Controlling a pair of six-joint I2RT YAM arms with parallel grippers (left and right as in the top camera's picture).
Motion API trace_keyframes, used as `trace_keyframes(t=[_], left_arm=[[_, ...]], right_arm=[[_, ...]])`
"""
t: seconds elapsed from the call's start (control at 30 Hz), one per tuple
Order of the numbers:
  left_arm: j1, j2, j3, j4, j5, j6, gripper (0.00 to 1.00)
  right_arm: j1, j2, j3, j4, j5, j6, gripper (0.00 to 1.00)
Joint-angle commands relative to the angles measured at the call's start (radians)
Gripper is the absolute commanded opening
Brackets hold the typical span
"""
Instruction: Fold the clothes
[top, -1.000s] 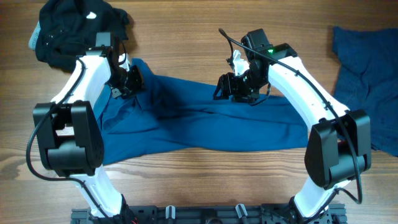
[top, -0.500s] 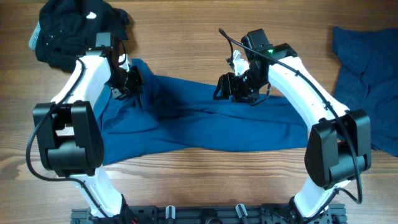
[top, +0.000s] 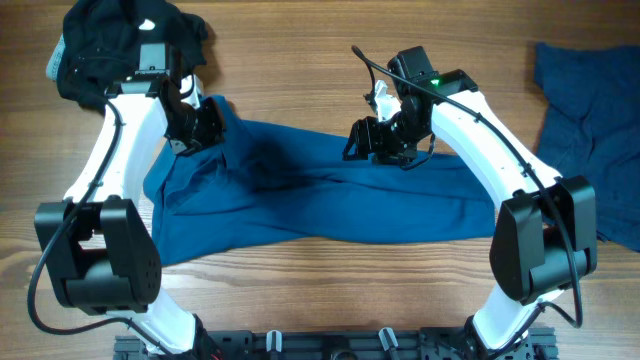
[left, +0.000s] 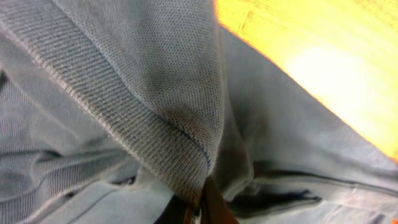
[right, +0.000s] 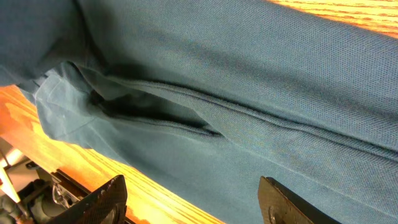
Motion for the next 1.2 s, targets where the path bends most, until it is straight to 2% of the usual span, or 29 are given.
trace_keyframes(t=[0.0, 0.13, 0.23, 0.37, 0.5, 0.73, 0.77, 0.8, 0.83, 0.87, 0.9, 1.03, 1.17], left_arm=[[0.004, -0.017, -0.004, -0.038, -0.011, -0.018, 0.04], [0.011, -0.018, -0.004, -0.074, -0.021, -0.036, 0.04], [0.023, -0.020, -0.004, -0.107, -0.099, -0.114, 0.04], [0.028, -0.021, -0.004, -0.136, -0.115, -0.114, 0.04], [0.028, -0.021, -0.004, -0.162, -0.226, -0.162, 0.04], [0.028, -0.021, -0.004, -0.209, -0.232, -0.162, 0.05], [0.028, -0.021, -0.004, -0.217, -0.232, -0.162, 0.11], [0.028, -0.021, -0.004, -0.225, -0.232, -0.162, 0.23], [0.028, -0.021, -0.004, -0.232, -0.232, -0.161, 0.52], [0.028, -0.021, -0.004, -0.237, -0.236, -0.158, 0.86], [0.028, -0.021, -0.004, -0.241, -0.242, -0.157, 1.00], [0.028, -0.024, -0.004, -0.251, -0.280, -0.165, 1.00], [0.028, -0.071, -0.002, -0.249, -0.318, -0.238, 0.99]], right_arm=[[0.007, -0.016, -0.008, 0.002, -0.023, 0.001, 0.68], [0.007, -0.016, -0.008, 0.001, -0.023, 0.000, 0.68], [0.007, -0.016, -0.008, 0.000, -0.023, -0.008, 0.68], [0.008, -0.016, -0.008, 0.000, -0.023, -0.007, 0.68], [0.007, -0.016, -0.008, -0.006, -0.023, -0.007, 0.68], [0.008, -0.016, -0.008, -0.007, -0.023, -0.006, 0.68], [0.007, -0.016, -0.008, -0.007, -0.023, -0.006, 0.68], [0.007, -0.016, -0.008, -0.007, -0.024, -0.006, 0.68], [0.008, -0.016, -0.008, -0.007, -0.024, -0.005, 0.68], [0.007, -0.016, -0.008, -0.007, -0.023, 0.002, 0.68], [0.008, -0.016, -0.008, -0.010, -0.024, 0.002, 0.67], [0.007, -0.016, -0.008, -0.014, -0.023, 0.013, 0.61], [0.005, -0.032, -0.008, -0.046, -0.014, 0.031, 0.55]])
